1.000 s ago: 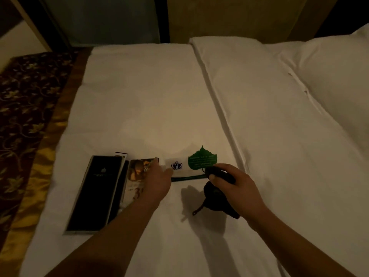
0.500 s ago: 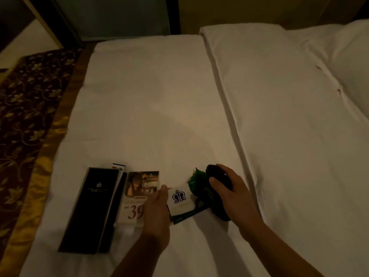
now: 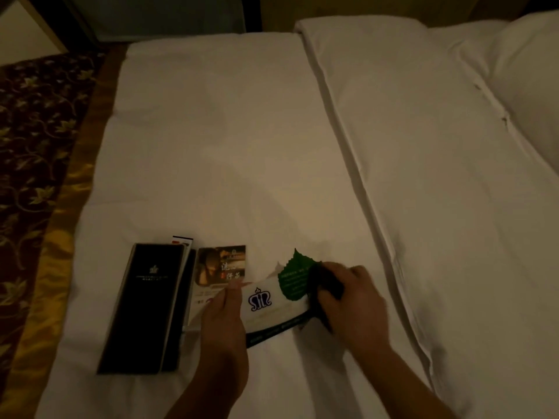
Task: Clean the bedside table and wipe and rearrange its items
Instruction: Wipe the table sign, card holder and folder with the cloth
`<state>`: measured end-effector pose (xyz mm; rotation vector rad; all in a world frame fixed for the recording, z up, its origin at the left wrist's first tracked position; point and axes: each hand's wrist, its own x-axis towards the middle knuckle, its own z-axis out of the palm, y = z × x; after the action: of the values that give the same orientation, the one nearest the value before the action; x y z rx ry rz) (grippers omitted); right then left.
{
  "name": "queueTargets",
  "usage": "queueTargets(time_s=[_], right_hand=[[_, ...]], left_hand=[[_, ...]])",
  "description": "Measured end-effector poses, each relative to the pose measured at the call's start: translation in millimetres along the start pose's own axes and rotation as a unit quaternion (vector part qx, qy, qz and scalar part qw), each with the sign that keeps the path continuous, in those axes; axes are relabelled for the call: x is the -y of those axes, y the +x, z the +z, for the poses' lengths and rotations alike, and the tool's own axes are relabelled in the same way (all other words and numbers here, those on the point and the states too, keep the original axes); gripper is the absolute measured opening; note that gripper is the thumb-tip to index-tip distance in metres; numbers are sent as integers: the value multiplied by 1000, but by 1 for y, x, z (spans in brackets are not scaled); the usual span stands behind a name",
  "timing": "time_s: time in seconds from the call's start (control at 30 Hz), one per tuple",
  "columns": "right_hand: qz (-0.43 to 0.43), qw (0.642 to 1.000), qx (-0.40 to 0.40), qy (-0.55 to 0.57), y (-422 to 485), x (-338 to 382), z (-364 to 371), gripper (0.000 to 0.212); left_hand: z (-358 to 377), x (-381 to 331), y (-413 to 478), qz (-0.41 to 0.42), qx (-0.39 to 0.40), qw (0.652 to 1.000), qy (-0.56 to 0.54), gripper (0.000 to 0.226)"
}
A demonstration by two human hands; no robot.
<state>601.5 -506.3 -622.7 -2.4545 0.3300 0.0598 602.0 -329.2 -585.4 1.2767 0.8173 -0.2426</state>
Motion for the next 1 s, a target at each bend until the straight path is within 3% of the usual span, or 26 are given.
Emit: queueTargets(time_s=[0.1, 0.23, 0.4, 0.5, 0.7, 0.77, 0.87, 0.9, 0.93, 0.97, 1.0], right_hand=[[14, 1000, -21, 17, -1, 0, -2, 44], [-139, 989, 41, -3, -20, 37, 19, 46], [13, 999, -28, 11, 6, 16, 5, 43], [-36, 999, 11, 8, -29, 25, 13, 48], [-135, 983, 118, 43, -78, 74, 38, 54], [-104, 986, 128, 15, -69, 58, 29, 55], [13, 996, 82, -6, -52, 19, 7, 42], [65, 995, 63, 43, -47, 12, 1, 36], [110, 985, 44, 123, -43, 9, -4, 33], [147, 964, 33, 220, -41, 9, -8, 33], [182, 930, 35, 317, -39, 11, -12, 32]], left_hand=[[-4, -1, -3, -7, 13, 1000, -22, 36], [-5, 0, -8, 3, 17, 1000, -17, 38], [-23, -2, -6, 18, 5, 1000, -3, 30], [-24, 2, -5, 15, 7, 1000, -15, 32], [-27, 11, -13, -98, 57, 988, -103, 45], [-35, 13, -10, -53, 39, 995, -82, 55], [-47, 15, -3, -69, 31, 981, -176, 52], [-49, 14, -2, -76, 66, 974, -202, 50], [-49, 12, -9, -68, 100, 981, -152, 54], [-49, 17, -10, -28, 107, 989, -97, 57], [-52, 18, -7, -36, 106, 985, -129, 53]])
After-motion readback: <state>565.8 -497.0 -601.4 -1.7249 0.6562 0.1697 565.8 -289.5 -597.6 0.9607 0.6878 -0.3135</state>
